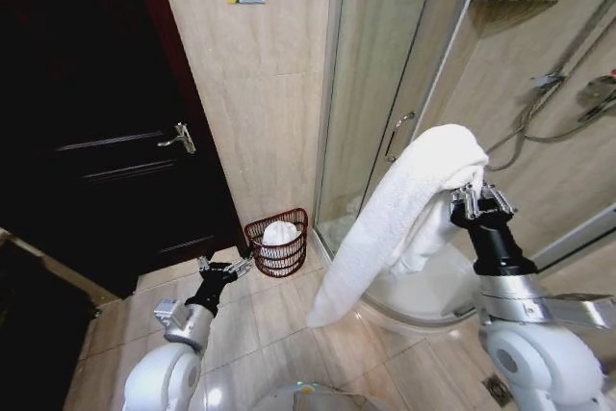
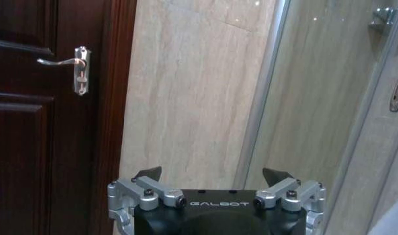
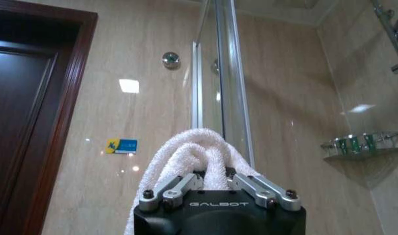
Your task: Discard the used towel into the hamper.
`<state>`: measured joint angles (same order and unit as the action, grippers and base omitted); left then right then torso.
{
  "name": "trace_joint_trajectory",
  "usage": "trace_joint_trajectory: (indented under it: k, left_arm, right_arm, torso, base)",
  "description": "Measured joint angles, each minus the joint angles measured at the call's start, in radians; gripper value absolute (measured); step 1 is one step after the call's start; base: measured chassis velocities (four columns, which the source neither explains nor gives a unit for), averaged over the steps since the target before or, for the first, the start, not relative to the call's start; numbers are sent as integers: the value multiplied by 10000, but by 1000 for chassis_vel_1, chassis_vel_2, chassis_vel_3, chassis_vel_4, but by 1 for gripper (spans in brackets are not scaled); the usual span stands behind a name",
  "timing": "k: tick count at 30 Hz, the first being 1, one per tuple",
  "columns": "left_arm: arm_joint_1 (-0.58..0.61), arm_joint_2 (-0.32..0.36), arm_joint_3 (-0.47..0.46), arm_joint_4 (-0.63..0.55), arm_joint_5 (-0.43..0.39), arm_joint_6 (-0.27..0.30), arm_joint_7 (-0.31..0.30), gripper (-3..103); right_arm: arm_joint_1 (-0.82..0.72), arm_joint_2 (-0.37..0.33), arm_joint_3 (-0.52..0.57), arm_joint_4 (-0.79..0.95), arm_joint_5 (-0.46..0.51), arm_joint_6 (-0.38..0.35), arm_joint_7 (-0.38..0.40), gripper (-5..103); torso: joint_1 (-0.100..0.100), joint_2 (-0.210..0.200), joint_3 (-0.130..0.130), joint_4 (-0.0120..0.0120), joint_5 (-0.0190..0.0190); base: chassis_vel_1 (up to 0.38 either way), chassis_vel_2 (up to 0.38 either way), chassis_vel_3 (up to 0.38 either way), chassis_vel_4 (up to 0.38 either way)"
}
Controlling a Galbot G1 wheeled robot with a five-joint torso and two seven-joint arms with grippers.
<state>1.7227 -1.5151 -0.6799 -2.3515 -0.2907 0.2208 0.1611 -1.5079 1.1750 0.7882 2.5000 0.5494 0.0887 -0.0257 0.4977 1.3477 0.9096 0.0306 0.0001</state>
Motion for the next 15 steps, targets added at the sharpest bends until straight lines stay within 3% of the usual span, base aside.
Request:
trace_joint_trajectory:
  k: [9, 15]
  left_arm:
    - [0, -1, 0, 0, 0, 0, 0, 100]
    - [0, -1, 1, 0, 0, 0, 0, 100]
  right_arm:
    - [53, -35, -35, 0, 5, -11, 0, 14]
    - [81, -55, -31, 0, 30, -11, 3, 14]
  torso:
    - [0, -1, 0, 0, 0]
    - [0, -2, 0, 1, -1]
  base:
    - [3, 3, -6, -3]
    - [99, 99, -94, -87]
